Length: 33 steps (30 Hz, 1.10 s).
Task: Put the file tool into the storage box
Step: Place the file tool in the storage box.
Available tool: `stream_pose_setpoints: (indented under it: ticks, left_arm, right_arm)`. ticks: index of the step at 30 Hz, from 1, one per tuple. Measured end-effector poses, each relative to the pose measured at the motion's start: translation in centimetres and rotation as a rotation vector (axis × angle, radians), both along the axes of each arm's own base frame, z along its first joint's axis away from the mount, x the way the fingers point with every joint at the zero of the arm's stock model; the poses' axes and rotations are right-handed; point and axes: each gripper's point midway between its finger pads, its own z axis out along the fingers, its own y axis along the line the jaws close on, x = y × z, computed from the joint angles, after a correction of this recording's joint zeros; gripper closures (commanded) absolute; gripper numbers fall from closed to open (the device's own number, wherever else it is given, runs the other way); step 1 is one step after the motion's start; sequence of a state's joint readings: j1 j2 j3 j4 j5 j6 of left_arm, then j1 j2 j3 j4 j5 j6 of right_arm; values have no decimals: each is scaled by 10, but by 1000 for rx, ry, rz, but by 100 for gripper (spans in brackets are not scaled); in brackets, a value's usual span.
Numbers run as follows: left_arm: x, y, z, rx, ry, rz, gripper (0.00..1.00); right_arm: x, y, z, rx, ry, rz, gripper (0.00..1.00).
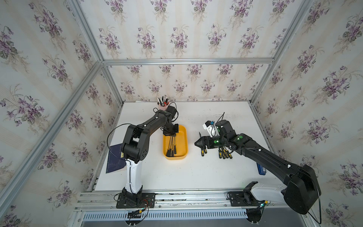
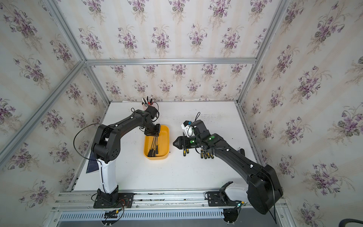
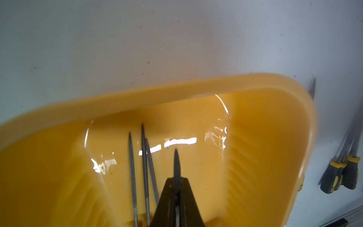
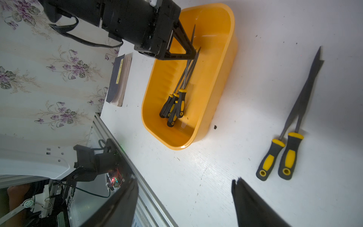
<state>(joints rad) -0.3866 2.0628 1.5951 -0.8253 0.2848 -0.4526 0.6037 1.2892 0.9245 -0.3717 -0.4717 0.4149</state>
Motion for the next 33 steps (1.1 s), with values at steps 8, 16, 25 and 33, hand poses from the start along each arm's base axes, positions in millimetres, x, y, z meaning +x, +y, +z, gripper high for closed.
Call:
stream_pose_setpoints:
  ticks: [8,16,25,33]
  left_arm:
    - [-6,0,-13,16,25,-3,100]
    - [-13,0,-23,28,52,0,98]
    - [-13,1,-28,36,46,10,83]
    - [-12,2,-28,42,43,11,71]
  right_arm:
    - [-1,-4,-7,-12,10,-5,20]
    - [0,-8,-11,-27,9,-6,20]
    - [-1,-15,-12,-39,9,-17,20]
    - [-3,-20,-15,-44,14,-26,20]
